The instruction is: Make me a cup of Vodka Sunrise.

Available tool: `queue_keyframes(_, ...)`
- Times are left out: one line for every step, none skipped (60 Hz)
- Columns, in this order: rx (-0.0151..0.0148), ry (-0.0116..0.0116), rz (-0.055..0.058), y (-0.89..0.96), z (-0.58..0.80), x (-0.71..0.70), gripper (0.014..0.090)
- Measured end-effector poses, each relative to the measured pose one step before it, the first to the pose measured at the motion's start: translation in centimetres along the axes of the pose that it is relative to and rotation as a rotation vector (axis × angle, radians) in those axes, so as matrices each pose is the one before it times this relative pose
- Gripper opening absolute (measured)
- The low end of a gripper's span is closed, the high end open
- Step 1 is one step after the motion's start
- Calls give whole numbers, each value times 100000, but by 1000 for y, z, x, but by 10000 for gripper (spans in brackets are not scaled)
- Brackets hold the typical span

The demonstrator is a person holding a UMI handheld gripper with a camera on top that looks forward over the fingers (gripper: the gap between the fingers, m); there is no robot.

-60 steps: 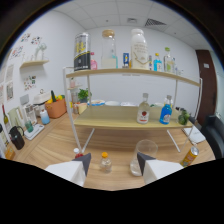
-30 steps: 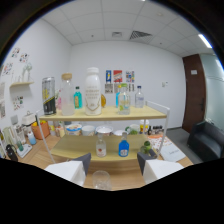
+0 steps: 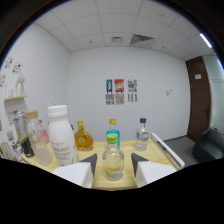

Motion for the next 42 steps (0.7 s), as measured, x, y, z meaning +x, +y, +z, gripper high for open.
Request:
queue_keyframes(-860, -198, 359, 15, 174, -101, 585)
queue_keyframes(-603, -300, 86, 178, 266, 26, 555)
queue_keyframes(-567, -328, 281, 89, 162, -45, 521)
queue_keyframes(-339, -217, 319, 61, 121, -30, 496)
queue_keyframes(-143, -301, 288, 43, 107, -46, 476)
queue_keyframes(-57, -542, 161, 27, 79, -104, 458)
queue_keyframes(-21, -450, 123, 31, 76, -75, 435)
queue_keyframes(12, -326, 110, 4, 53, -61, 407)
queue_keyframes(-14, 7, 112, 12, 25, 28, 385)
queue_keyframes(199, 334, -29, -59, 18, 115, 372)
queue_keyframes(168, 47, -21, -19, 3, 50, 371)
queue_keyframes(-129, 6, -154, 25, 4, 23, 370)
queue_keyframes(-193, -75, -360, 35, -24, -10, 368)
queue_keyframes(-159, -57, -412, -75, 17, -73, 367)
queue_keyframes(-159, -58, -408, 10, -16, -22, 363)
queue_keyframes(-159, -59, -365, 17, 5, -17, 361)
queue_keyframes(-195, 9, -184, 12, -29, 21, 361)
queue_keyframes(-159, -46, -83, -7, -12, -4, 358)
queue_keyframes(-154, -69, 35, -6, -44, 3, 358)
queue_keyframes(-137, -117, -7, -21, -77, 6, 355)
queue_keyframes(-104, -106, 6, -29, -145, 12, 354)
queue_keyframes(134, -76, 65, -118, -200, 27, 355)
queue_keyframes(306, -112, 40, -154, -242, 28, 356)
queue_keyframes(435, -183, -33, -191, -233, 22, 351)
queue_keyframes(588, -186, -50, -257, -313, 42, 351)
queue_keyframes(790, -168, -69, -309, -329, -1, 351)
queue_keyframes(943, -140, -82, -362, -371, -11, 350)
queue_keyframes(992, -142, -169, -379, -401, 17, 351)
queue_keyframes(1012, -129, -155, -382, -389, -25, 347)
queue_keyframes(847, 28, -150, -346, -340, -64, 346)
queue_keyframes(1203, -189, 47, -391, -550, 28, 347)
queue_keyframes(821, -87, -111, -307, -363, -105, 347)
queue_keyframes(1008, -199, -17, -283, -492, -35, 347)
queue_keyframes(964, -285, 30, -276, -486, -54, 347)
queue_keyframes(879, -299, 94, -208, -512, -60, 347)
queue_keyframes(659, -227, 268, -145, -497, -40, 348)
queue_keyframes(529, -25, 354, -42, -507, -2, 347)
queue_keyframes(466, 41, 295, 40, -510, 5, 348)
queue_keyframes(320, -11, 118, 133, -473, 14, 347)
queue_keyframes(178, -31, 110, 166, -536, 10, 347)
queue_keyframes(20, 10, -39, 246, -379, 17, 347)
queue_keyframes(-158, 121, -154, 406, -414, -10, 346)
